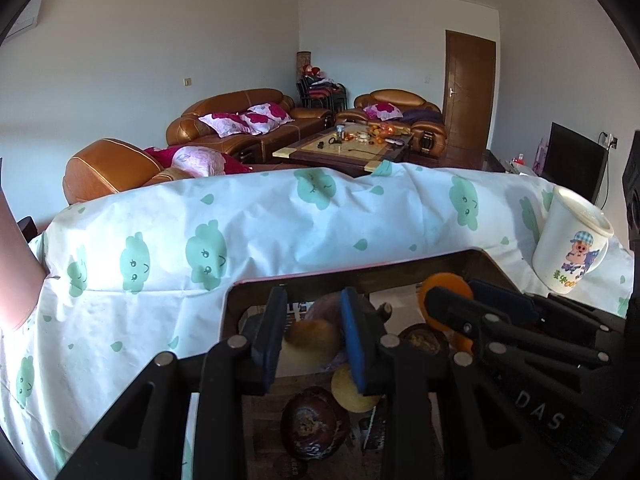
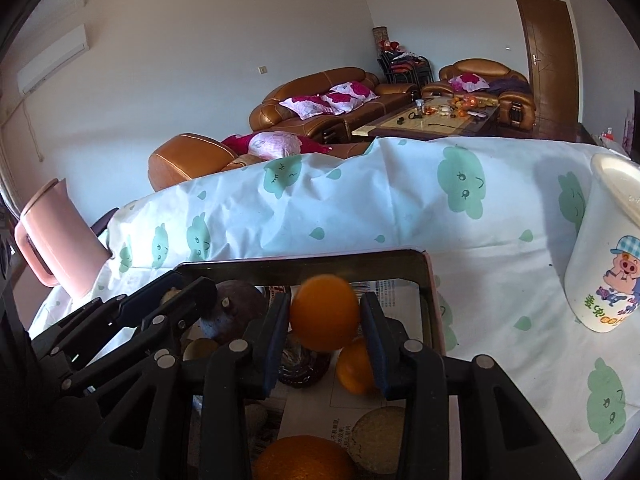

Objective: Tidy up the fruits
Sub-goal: 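Open both tools over the tin to release the fruits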

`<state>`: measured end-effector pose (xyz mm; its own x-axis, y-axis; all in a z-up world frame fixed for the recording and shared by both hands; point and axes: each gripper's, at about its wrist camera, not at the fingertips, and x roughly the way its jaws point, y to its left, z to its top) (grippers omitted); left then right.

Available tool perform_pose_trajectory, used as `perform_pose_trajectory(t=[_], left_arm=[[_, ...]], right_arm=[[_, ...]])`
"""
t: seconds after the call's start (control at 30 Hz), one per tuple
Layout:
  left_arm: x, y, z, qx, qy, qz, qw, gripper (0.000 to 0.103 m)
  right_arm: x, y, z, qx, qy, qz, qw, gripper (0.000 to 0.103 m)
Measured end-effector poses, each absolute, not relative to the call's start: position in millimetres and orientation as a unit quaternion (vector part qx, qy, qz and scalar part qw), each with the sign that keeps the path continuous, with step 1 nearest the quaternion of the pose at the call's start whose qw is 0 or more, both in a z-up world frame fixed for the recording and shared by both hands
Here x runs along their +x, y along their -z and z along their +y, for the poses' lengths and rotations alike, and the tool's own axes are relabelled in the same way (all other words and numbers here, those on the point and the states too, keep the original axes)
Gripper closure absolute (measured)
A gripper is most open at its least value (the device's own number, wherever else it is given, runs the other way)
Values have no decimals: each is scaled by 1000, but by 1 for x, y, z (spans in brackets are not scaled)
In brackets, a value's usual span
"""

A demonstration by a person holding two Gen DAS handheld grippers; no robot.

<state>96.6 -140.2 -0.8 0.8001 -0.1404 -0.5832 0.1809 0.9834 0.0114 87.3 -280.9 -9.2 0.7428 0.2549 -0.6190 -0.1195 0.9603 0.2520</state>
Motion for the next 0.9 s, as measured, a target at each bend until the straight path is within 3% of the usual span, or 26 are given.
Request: perform_pose_trajectory(t=[0.23, 0.37, 0.5, 0.53, 0.57, 0.6, 0.67, 0.9], left_arm=[[92, 0, -140, 35, 89, 302, 948, 60], [86, -2, -150, 60, 95, 289, 951, 59], [88, 1, -163, 81, 114, 295, 945, 57], [89, 2, -165, 84, 115, 301, 943, 53], [90, 3, -165, 85, 113, 305, 942, 38], [91, 4, -165, 84, 109, 308, 942, 16], [89, 2, -163, 82, 93, 301, 946, 0], [87, 2, -156, 76, 66, 300, 949, 0]], right_arm=[[83, 7, -292, 139, -134, 336, 922, 62], [67, -4, -304, 184, -145, 294, 927, 49], [49, -17, -310, 185, -104, 248, 945, 44], [46, -19, -311, 183, -90, 240, 949, 42], [44, -20, -312, 182, -79, 234, 952, 39], [43, -21, -312, 181, -72, 229, 954, 37], [42, -22, -316, 181, -62, 227, 955, 34], [41, -21, -317, 158, -27, 232, 959, 31]])
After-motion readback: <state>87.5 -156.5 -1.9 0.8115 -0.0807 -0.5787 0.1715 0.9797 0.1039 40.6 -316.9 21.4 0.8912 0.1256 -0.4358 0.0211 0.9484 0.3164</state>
